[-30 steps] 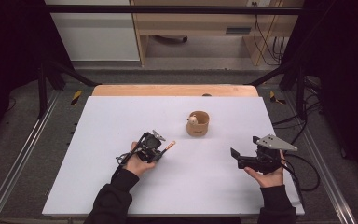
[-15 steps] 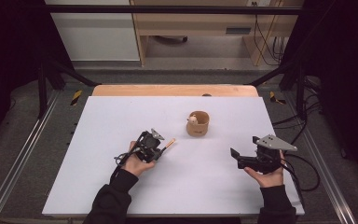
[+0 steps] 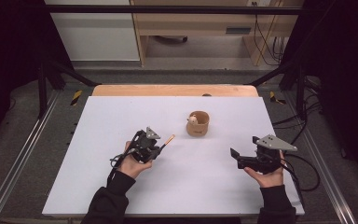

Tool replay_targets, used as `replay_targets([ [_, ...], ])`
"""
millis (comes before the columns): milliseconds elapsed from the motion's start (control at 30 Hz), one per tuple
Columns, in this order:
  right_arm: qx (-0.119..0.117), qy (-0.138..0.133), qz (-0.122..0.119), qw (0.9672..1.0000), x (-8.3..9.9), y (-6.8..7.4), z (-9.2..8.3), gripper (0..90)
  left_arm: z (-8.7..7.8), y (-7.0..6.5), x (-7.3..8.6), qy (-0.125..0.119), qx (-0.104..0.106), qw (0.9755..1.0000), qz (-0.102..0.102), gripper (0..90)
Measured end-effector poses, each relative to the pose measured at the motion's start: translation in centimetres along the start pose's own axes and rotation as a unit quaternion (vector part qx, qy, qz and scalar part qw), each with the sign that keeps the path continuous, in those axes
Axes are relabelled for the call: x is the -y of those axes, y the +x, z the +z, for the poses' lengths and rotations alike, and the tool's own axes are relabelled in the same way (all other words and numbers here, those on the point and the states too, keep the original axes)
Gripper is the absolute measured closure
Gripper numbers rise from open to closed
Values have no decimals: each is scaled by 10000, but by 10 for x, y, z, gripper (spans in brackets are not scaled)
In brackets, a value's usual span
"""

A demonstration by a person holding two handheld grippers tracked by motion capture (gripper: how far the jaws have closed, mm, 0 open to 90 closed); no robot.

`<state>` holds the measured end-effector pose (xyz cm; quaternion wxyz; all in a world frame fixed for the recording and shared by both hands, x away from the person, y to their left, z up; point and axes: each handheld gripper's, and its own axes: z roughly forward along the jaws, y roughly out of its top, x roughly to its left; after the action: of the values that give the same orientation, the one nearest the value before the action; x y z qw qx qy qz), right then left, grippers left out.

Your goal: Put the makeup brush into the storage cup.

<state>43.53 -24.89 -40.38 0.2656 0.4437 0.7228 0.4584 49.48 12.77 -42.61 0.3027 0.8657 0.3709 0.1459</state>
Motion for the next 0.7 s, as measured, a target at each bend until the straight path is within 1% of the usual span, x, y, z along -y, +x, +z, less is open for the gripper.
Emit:
replay_targets([
  [67,0,2,8,10000,0,0,0,59,-4,0,1,-121,-19,9999,-14,829],
  [167,-8,2,24,10000,0,1,1,59,-11,0,3,-272,14,9996,-44,830],
  [333,-6,21,-13,10000,0,1,1,59,-20,1,7,-447,-13,9990,-82,829],
  [400,-10,17,-2,10000,0,1,2,59,-23,1,9,-545,-38,9985,-89,830],
  [533,-30,17,27,10000,1,2,2,59,-28,3,14,-721,-90,9972,-181,829],
  [633,-30,18,21,10000,1,2,3,59,-32,5,16,-793,-130,9965,-217,830],
  [667,-22,25,1,10000,1,2,3,59,-32,5,16,-852,-139,9960,-232,829],
  [700,-29,26,5,10000,1,2,3,59,-34,5,17,-846,-137,9960,-236,830],
])
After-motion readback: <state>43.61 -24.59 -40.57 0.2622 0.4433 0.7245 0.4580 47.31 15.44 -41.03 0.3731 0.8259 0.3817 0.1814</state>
